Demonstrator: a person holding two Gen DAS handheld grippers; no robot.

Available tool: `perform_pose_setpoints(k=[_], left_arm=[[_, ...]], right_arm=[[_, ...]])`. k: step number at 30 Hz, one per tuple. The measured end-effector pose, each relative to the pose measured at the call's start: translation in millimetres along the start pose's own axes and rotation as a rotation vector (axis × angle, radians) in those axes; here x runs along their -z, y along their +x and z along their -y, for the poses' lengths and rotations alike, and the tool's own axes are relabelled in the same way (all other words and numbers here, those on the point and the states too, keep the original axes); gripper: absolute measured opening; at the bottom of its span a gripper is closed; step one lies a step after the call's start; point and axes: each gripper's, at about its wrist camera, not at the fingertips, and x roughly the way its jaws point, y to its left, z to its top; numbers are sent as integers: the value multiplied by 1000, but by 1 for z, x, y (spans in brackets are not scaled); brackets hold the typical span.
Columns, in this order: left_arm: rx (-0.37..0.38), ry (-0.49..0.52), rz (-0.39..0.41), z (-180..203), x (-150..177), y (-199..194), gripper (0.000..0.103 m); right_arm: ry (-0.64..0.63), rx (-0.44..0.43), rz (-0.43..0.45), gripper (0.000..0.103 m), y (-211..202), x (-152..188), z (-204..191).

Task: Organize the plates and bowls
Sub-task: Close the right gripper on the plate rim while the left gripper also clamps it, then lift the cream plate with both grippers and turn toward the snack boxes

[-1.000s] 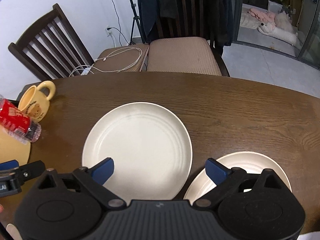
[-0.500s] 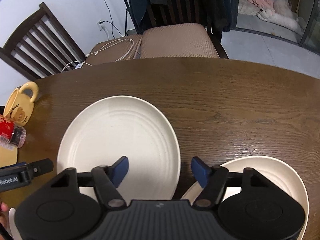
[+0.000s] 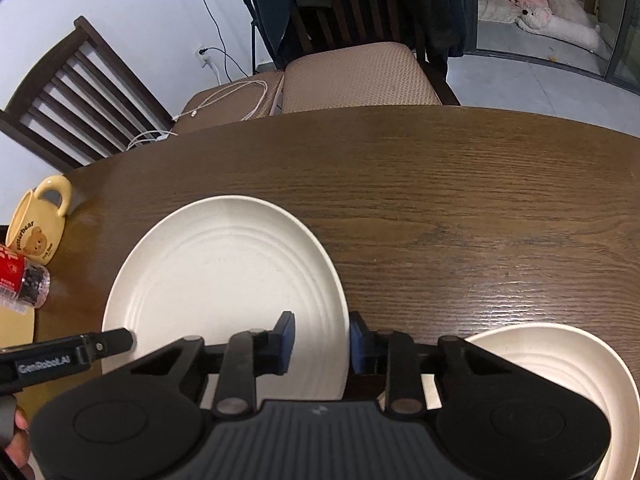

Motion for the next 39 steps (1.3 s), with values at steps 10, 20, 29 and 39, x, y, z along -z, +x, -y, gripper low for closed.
perform_pose_setpoints(k=[10, 20, 29, 39], left_arm=[[46, 11, 25, 5, 3, 3, 17], [40, 22, 55, 7, 3, -1, 16], [40, 24, 84, 6, 0, -7, 16], [50, 21, 121, 3, -1, -21, 16]], right_arm=[[20, -19, 22, 12, 3, -4, 8], [10, -8, 39, 11, 2, -1, 4], [5, -6, 67, 10, -6, 0, 0], [2, -4, 95, 9, -18, -6, -7]])
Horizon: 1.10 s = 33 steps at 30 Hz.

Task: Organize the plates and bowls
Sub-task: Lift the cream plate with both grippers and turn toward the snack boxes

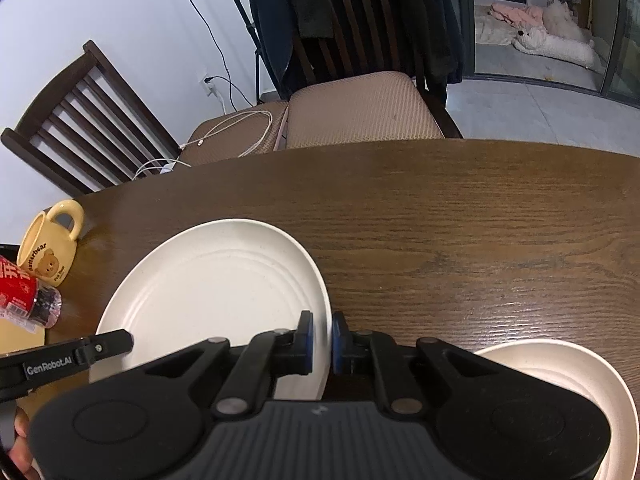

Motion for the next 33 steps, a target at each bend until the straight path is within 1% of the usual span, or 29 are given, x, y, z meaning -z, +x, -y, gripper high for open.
perform_pose_setpoints(k=[8, 17, 26, 33], left_arm=[[9, -4, 30, -4, -4, -16, 16], [21, -9, 67, -9, -7, -43, 16], [26, -1, 101, -16, -5, -72, 16], [31, -1, 125, -26, 3, -96, 16]], right_arm=[[-4, -7, 23, 9, -15, -1, -8], [-9, -12, 52, 9, -35, -2, -17], [-16, -26, 81, 9, -59, 1, -30], [-30, -33, 100, 9, -76, 7, -45]])
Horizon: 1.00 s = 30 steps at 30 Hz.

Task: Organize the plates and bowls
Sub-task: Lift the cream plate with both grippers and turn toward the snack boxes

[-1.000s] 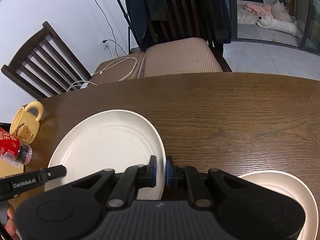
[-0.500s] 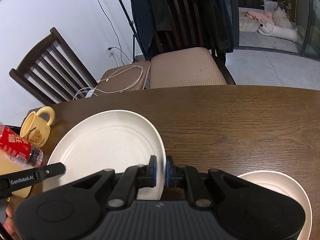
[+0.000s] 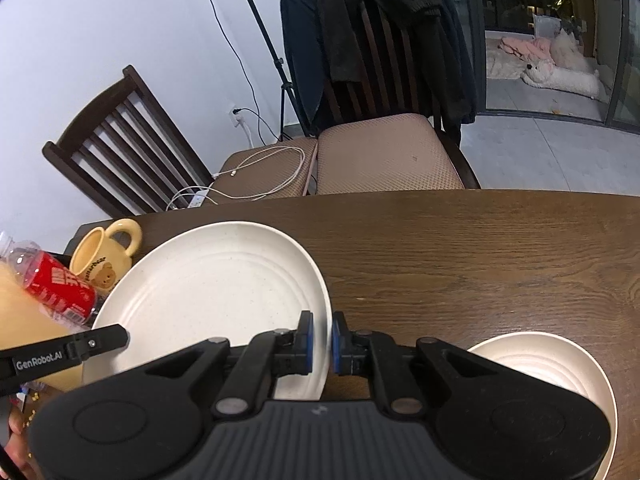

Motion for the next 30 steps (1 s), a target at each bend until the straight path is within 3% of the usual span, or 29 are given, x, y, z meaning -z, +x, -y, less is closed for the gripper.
perform_pose_setpoints(k=[30], left_arm=[[-7, -43, 48, -63, 31, -85, 16]], right_arm=[[-68, -50, 37, 9, -55, 49, -78]])
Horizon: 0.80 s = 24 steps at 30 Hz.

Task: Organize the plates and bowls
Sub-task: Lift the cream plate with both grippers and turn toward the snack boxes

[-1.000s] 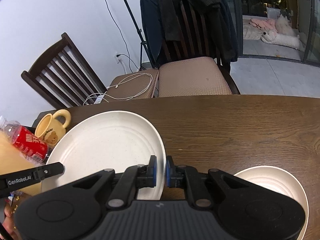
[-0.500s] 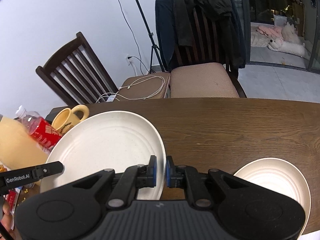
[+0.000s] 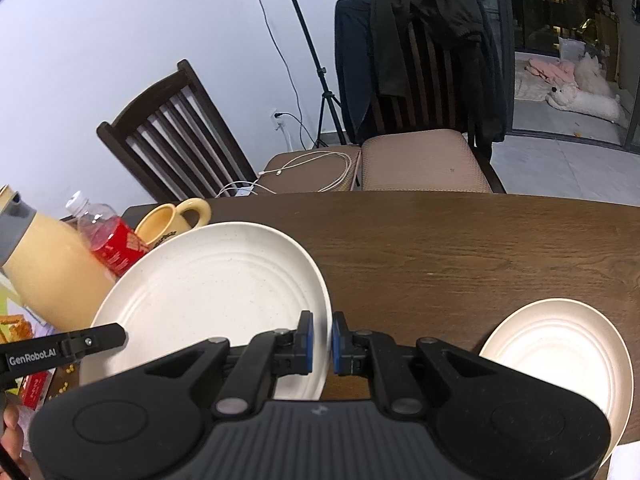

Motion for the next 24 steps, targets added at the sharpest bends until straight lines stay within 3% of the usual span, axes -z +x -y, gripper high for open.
perform_pose_setpoints(k=[24], left_arm=[[-41, -51, 25, -68, 33, -63, 16]], right_arm=[[-61, -53, -1, 9, -20, 37, -74]])
